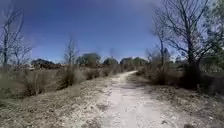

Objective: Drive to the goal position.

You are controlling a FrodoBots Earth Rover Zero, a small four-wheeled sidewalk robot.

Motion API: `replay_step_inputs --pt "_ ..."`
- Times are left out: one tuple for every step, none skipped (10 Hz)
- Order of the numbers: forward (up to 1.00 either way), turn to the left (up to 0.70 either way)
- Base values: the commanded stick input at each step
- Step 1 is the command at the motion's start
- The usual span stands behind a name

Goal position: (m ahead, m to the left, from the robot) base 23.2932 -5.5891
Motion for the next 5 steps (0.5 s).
replay_step_inputs --pt "0.5 0.0" --pt "0.5 0.0" --pt "0.5 0.0" --pt "0.5 0.0" --pt "0.5 0.0"
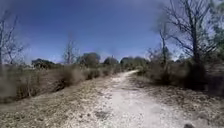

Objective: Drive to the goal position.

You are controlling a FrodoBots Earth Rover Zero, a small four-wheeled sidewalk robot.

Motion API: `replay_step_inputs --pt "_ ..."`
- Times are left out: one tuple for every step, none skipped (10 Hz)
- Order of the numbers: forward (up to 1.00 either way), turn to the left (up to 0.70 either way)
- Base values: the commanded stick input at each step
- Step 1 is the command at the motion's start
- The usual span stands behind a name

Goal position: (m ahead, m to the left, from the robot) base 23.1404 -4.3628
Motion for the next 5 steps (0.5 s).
replay_step_inputs --pt "0.5 0.0" --pt "0.5 0.0" --pt "0.5 0.0" --pt "0.5 0.0" --pt "0.5 -0.11"
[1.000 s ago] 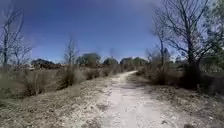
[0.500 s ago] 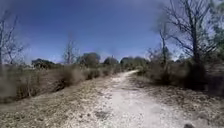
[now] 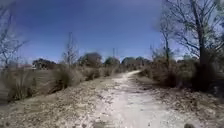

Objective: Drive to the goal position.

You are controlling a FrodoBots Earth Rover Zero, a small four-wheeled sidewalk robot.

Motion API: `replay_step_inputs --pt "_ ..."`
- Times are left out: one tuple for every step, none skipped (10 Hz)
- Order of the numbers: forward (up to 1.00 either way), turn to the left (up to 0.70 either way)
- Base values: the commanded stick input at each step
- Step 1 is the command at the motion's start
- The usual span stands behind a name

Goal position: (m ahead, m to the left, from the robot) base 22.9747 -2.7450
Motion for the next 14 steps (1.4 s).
replay_step_inputs --pt "0.5 -0.47" --pt "0.5 -0.5" --pt "0.5 -0.5" --pt "0.5 0.0" --pt "0.5 0.0" --pt "0.5 0.0" --pt "0.5 0.0" --pt "0.5 0.0" --pt "0.5 0.0" --pt "0.5 0.0" --pt "0.5 0.0" --pt "0.5 0.0" --pt "0.5 0.0" --pt "0.5 0.0"
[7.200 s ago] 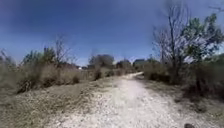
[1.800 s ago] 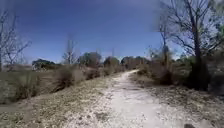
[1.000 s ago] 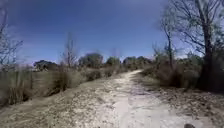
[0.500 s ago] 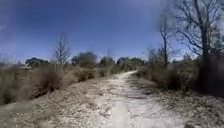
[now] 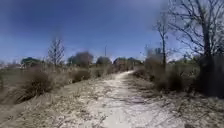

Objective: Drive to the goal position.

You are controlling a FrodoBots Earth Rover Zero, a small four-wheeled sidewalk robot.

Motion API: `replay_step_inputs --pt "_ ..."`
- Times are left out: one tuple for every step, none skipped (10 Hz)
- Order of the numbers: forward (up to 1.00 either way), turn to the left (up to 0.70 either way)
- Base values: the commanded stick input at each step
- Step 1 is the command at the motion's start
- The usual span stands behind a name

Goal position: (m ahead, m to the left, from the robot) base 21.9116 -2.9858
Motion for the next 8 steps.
replay_step_inputs --pt "0.5 0.0" --pt "0.5 0.0" --pt "0.5 0.0" --pt "0.5 0.0" --pt "0.5 0.0" --pt "0.5 0.0" --pt "0.5 0.0" --pt "0.5 0.0"
